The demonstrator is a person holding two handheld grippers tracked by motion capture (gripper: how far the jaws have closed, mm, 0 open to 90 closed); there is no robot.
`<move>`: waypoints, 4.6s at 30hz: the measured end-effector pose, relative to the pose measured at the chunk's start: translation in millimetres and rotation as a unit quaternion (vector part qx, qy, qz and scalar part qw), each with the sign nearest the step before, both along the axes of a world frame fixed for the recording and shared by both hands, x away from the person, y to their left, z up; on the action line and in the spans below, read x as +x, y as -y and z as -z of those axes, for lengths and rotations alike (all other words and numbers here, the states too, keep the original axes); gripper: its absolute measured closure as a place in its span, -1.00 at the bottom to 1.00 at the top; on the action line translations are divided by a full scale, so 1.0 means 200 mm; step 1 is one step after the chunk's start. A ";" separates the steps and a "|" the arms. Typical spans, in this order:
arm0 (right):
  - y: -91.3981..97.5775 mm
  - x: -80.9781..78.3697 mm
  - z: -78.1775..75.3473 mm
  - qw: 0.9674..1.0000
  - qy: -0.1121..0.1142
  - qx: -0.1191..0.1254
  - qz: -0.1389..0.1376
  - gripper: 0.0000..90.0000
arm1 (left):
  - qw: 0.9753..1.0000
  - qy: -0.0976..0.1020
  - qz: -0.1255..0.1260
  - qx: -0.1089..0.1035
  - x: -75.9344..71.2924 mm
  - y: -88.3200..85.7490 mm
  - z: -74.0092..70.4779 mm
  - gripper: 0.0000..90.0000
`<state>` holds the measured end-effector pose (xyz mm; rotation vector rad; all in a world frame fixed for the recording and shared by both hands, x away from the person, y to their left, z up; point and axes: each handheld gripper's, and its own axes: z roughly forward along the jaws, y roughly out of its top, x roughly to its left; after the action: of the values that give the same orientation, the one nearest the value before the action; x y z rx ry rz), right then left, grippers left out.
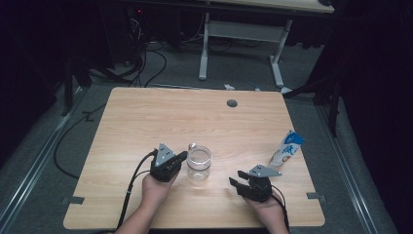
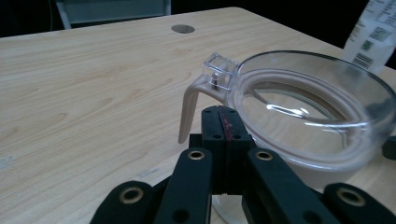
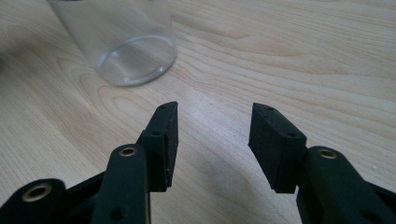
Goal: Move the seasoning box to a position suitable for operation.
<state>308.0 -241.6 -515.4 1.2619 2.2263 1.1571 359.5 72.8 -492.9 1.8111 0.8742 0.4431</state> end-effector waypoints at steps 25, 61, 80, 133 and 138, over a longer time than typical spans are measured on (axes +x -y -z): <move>0.01 0.01 0.00 1.000 -0.001 -0.001 0.008 0.18 | 0.998 -0.002 0.053 -0.019 -0.18 0.16 0.02 1.00; 0.03 0.07 -0.04 0.999 0.029 -0.005 0.033 0.59 | 1.000 0.018 0.016 0.004 -0.06 0.14 -0.15 1.00; 0.01 0.03 -0.10 0.999 0.043 -0.009 0.017 1.00 | 1.000 0.020 0.016 0.011 -0.01 0.22 -0.16 1.00; -0.04 -0.03 -0.18 0.997 0.083 0.005 -0.007 1.00 | 0.999 0.035 0.013 0.006 -0.03 0.22 -0.12 1.00; -0.05 -0.03 -0.19 0.996 0.091 0.007 -0.008 1.00 | 1.000 0.028 0.010 0.008 -0.02 0.21 -0.11 1.00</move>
<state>301.3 -231.6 -477.4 1.0992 2.1016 1.2434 354.6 30.2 -471.7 1.8104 0.8157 0.4879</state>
